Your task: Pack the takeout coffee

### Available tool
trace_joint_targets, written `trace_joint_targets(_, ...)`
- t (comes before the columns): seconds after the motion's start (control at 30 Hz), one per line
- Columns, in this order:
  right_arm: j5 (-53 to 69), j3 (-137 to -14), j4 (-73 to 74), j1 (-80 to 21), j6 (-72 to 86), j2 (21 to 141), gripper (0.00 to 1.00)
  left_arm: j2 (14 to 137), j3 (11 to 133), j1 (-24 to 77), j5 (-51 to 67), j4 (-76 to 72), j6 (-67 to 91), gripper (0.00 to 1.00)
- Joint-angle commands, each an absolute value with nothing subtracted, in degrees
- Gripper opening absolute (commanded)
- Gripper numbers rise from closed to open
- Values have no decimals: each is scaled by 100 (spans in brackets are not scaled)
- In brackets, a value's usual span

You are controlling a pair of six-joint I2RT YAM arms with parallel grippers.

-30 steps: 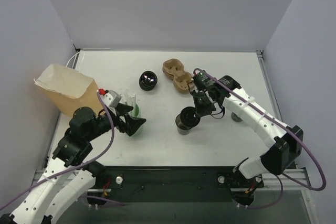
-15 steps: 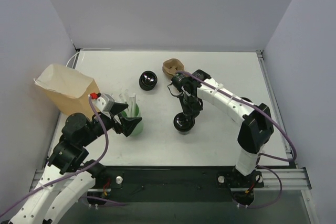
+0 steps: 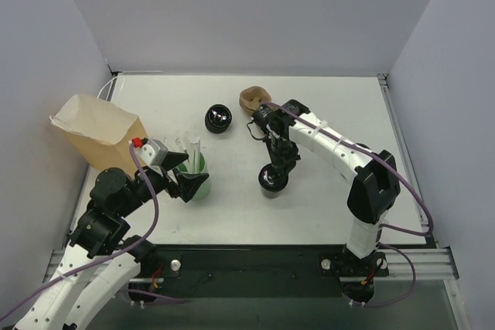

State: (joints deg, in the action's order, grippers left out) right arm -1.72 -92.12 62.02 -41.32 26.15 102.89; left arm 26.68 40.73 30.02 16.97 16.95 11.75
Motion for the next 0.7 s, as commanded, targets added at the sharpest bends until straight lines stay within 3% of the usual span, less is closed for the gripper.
trace_joint_targets(0.0,-150,-9264,6636,-4087,2654,10415,0,2681,4069,3032,1767,1459,1099,93)
trace_joint_targets(0.43,149,-8982,6302,-3885,2725,10204,8,2689,4069,3032,1793,1476,1064,93)
trace_joint_targets(0.67,237,-9026,6319,-3832,2769,9932,20,2707,4139,3067,1434,1599,958,93)
